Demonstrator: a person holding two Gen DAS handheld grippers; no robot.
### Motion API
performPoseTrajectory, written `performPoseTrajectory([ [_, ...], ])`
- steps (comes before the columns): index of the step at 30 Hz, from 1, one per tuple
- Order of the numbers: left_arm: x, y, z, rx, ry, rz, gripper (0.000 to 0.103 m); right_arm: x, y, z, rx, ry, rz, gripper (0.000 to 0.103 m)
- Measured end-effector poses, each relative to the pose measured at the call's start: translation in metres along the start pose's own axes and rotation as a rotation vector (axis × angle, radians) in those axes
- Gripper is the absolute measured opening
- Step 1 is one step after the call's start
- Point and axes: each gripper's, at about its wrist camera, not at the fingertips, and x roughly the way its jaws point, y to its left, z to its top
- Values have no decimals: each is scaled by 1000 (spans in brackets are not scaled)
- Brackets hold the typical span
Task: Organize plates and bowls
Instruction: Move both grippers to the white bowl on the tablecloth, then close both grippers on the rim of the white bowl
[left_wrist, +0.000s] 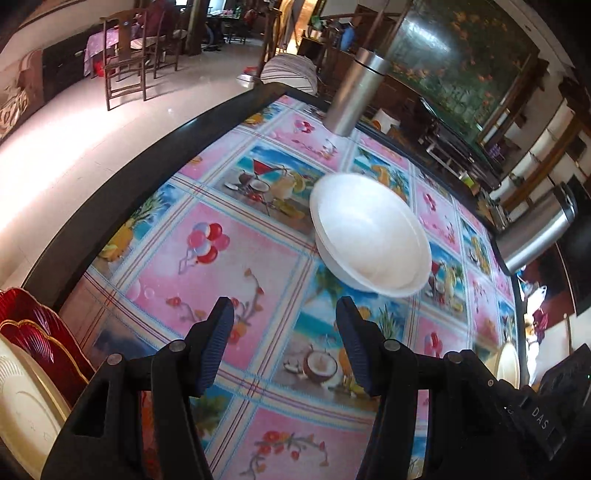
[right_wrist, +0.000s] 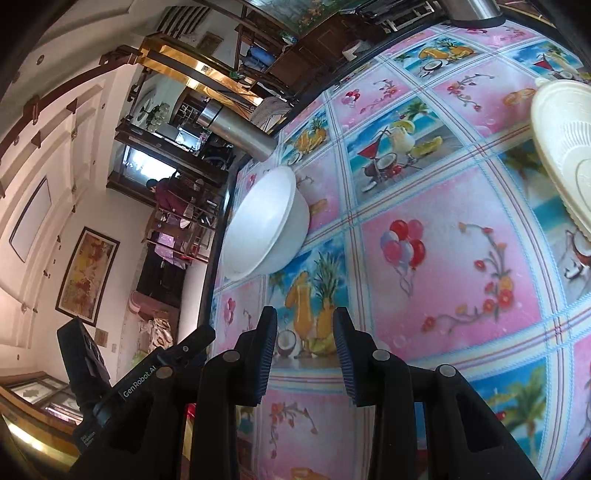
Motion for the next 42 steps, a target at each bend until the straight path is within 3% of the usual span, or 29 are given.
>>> performPoseTrajectory([
  [6,20,2,33,-75,0,13,56,21,11,30,47,-8,37,36],
  [12,42,-6,52,-116,13,24,57,41,15,61,75,-28,5,40],
  [17,51,-15,60,-92,7,31,57,62,24,76,49,-20,-58,40],
  [21,71,-7,58,-93,64,23,57,75,28,81,12,-23,-109,40],
  [23,77,-3,58,-104,88,-4,57,82,27,83,11,-11,-94,40],
  [26,73,-3,58,-103,62,1,57,87,29,81,-11,-28,-111,40],
  [37,78,-15,54,-77,112,-103,57,93,19,84,3,-7,-103,40],
  [42,74,-17,54,-64,83,-93,56,93,19,83,10,-1,-98,40],
])
